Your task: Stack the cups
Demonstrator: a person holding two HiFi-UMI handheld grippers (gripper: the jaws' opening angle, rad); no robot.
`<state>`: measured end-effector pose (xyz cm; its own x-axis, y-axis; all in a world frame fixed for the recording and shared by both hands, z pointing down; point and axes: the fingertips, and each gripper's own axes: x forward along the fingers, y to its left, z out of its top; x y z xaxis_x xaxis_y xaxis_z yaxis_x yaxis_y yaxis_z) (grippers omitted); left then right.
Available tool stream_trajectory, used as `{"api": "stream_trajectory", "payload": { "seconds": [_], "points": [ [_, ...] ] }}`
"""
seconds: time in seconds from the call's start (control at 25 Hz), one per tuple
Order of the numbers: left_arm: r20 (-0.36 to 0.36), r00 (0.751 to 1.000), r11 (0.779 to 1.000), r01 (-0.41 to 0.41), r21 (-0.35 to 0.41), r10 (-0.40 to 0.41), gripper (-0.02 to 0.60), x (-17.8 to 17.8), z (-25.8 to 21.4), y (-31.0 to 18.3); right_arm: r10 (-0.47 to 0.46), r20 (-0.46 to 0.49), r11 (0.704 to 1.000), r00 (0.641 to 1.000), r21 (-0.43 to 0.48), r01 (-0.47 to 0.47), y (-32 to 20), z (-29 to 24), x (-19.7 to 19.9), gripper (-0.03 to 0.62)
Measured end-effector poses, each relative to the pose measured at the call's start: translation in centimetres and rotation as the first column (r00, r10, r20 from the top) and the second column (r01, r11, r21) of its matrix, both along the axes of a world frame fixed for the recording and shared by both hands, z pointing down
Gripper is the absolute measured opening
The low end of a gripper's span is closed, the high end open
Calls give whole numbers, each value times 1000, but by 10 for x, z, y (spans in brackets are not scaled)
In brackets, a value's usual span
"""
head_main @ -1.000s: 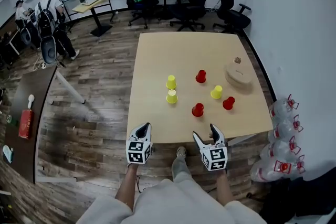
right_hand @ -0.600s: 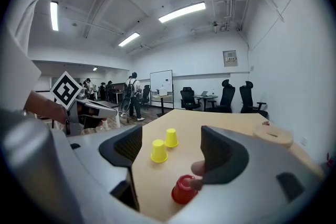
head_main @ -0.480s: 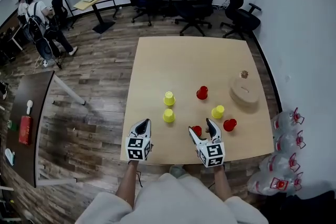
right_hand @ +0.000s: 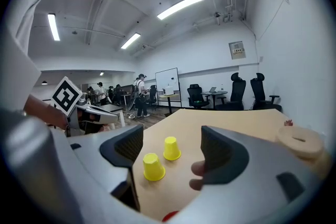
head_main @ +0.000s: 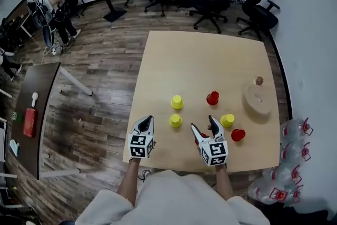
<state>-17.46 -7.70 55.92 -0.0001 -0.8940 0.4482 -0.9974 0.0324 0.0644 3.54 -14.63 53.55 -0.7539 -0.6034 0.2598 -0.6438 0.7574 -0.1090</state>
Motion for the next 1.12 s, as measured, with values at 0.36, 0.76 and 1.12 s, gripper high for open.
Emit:
{"api": "stream_trajectory", "payload": {
  "seconds": [0.36,0.76,1.12],
  "points": [
    [-20,999,999,-46,10,46,9,-26,-1,-22,21,0,1000,1000,5,-21,-10,-9,-39,333],
    [-64,994,996,-93,13,94,9,-44,5,-19,-21,-66,997,998,-78,15,5,29,-99,334],
    [-65,996,998,-61,9,62,9,-69,6,4,-44,-206,974,977,-227,-5,2,114,-123,334]
  ]
}}
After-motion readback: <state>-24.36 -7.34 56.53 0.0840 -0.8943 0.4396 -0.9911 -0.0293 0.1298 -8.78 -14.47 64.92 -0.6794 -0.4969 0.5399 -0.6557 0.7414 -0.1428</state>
